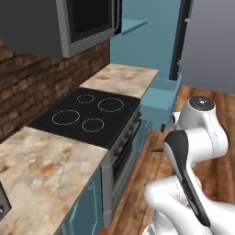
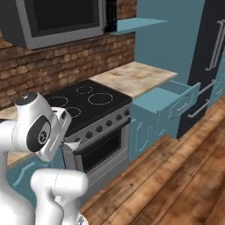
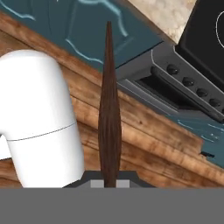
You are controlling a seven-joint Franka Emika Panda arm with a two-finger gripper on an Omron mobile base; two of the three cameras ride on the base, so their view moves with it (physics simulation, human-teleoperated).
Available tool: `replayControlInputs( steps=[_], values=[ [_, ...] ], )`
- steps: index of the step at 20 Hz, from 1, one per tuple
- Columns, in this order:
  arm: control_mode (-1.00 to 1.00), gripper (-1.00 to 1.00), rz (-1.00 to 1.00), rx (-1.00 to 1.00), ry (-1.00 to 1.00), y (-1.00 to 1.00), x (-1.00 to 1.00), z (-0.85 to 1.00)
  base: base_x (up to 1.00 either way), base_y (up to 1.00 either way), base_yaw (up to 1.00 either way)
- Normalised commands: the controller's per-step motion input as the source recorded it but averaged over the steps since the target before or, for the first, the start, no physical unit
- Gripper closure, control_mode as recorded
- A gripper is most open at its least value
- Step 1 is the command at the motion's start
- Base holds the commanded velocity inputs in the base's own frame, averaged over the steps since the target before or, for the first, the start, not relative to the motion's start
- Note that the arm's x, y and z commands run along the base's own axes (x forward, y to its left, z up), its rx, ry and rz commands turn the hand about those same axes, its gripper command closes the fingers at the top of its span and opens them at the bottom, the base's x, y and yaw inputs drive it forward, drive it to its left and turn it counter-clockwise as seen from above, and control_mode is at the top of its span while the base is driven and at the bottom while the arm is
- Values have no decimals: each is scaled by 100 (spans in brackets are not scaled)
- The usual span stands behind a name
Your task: Organize the utensils by type. Pick up the wooden spoons from the counter and place them in the open cabinet. Then pick up the metallic utensils from the counter and place them in the open drawer.
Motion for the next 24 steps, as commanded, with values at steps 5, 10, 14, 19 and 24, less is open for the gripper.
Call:
replayControlInputs(
  steps=[5,10,14,19,24],
  values=[
    [100,100,0,0,0,0,0,0,84,-31,-8],
    [100,100,0,0,0,0,0,0,77,-16,-10],
    [100,100,0,0,0,0,0,0,73,-1,-15],
    [100,100,0,0,0,0,0,0,81,0,-12],
    [100,100,0,0,0,0,0,0,64,0,-15]
  ],
)
